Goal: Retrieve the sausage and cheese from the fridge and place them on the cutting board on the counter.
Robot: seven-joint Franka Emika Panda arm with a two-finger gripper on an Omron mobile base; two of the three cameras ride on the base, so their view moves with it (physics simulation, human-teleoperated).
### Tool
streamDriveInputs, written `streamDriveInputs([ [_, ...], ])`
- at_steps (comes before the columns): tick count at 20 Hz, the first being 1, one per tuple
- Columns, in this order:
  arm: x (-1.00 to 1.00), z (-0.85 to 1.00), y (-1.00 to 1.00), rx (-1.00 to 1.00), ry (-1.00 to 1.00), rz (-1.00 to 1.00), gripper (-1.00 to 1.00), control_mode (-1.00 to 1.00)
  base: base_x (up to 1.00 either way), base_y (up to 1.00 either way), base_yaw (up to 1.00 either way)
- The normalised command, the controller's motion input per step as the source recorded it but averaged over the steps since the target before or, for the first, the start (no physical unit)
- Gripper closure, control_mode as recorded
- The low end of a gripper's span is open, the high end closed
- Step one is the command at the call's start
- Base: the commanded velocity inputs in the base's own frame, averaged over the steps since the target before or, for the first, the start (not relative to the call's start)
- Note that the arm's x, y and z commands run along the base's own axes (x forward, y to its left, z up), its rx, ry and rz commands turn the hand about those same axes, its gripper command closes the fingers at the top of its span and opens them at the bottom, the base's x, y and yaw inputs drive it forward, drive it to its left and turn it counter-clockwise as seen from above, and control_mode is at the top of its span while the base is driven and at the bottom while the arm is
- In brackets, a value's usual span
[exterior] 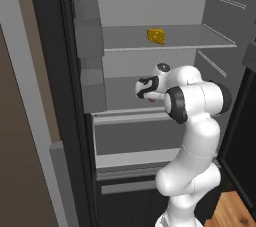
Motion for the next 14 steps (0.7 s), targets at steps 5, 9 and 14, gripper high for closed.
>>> streamDriveInputs([
  [5, -0.06, -0.53, 0.13, 0.00, 0.09, 0.00, 1.00, -1.00, 0.00, 0.00, 0.00],
  [9, -0.24, -0.54, 0.03, 0.00, 0.08, 0.00, 1.00, -1.00, 0.00, 0.00, 0.00],
  [14, -0.44, -0.44, 0.00, 0.00, 0.06, 0.00, 1.00, -1.00, 0.00, 0.00, 0.00],
])
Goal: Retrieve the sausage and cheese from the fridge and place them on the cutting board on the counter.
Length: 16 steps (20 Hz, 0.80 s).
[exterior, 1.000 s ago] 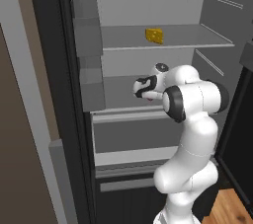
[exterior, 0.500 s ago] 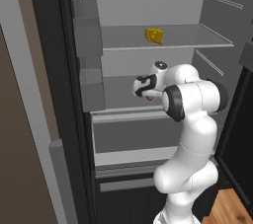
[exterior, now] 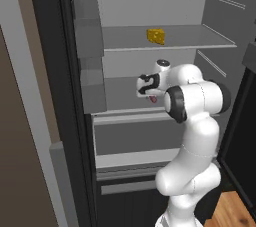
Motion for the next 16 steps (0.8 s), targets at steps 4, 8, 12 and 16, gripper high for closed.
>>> streamDriveInputs([
  [4, -0.88, -0.02, 0.00, 0.00, 0.00, 0.03, 1.00, -1.00, 0.00, 0.00, 0.00],
  [8, -1.00, 0.35, 0.00, 0.01, 0.00, 0.03, 1.00, -1.00, 0.00, 0.00, 0.00],
  [12, -0.95, 0.44, 0.00, 0.00, 0.00, 0.01, 1.00, -1.00, 0.00, 0.00, 0.00],
  [16, -0.57, 0.76, 0.00, 0.00, 0.02, 0.01, 1.00, -1.00, 0.00, 0.00, 0.00],
])
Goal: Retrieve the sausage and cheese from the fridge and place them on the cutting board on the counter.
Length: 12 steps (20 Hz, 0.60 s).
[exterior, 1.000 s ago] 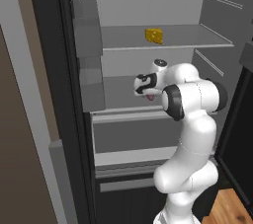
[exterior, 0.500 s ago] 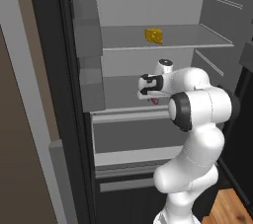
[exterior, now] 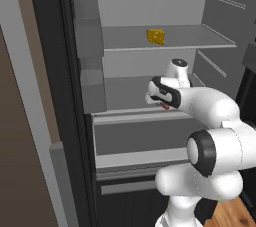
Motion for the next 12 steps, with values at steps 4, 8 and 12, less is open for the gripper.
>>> streamDriveInputs([
  [4, -0.61, 0.62, 0.00, 0.00, 0.04, 0.00, 1.00, -1.00, 0.00, 0.00, 0.00],
  [8, -0.59, 0.26, 0.00, 0.00, 0.06, 0.00, 1.00, -1.00, 0.00, 0.00, 0.00],
  [12, -0.10, -0.02, 0.00, 0.00, 0.02, 0.00, 1.00, -1.00, 0.00, 0.00, 0.00],
])
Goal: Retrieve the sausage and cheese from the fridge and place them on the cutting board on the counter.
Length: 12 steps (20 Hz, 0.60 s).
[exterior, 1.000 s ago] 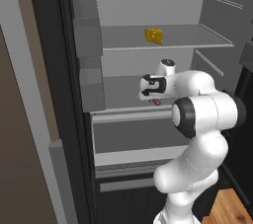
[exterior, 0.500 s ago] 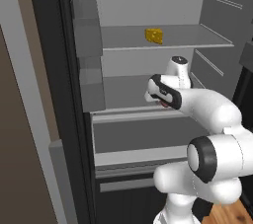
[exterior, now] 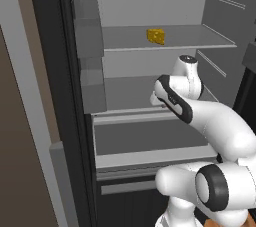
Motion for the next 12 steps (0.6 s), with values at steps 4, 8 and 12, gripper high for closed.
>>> streamDriveInputs([
  [4, 0.00, 0.00, 0.00, 0.00, 0.00, 0.00, 1.00, -1.00, 0.00, 0.00, 0.00],
  [8, 0.00, 0.00, 0.00, 0.00, 0.00, 0.00, 1.00, -1.00, 0.00, 0.00, 0.00],
  [12, 0.00, 0.00, 0.00, 0.00, 0.00, 0.00, 1.00, -1.00, 0.00, 0.00, 0.00],
])
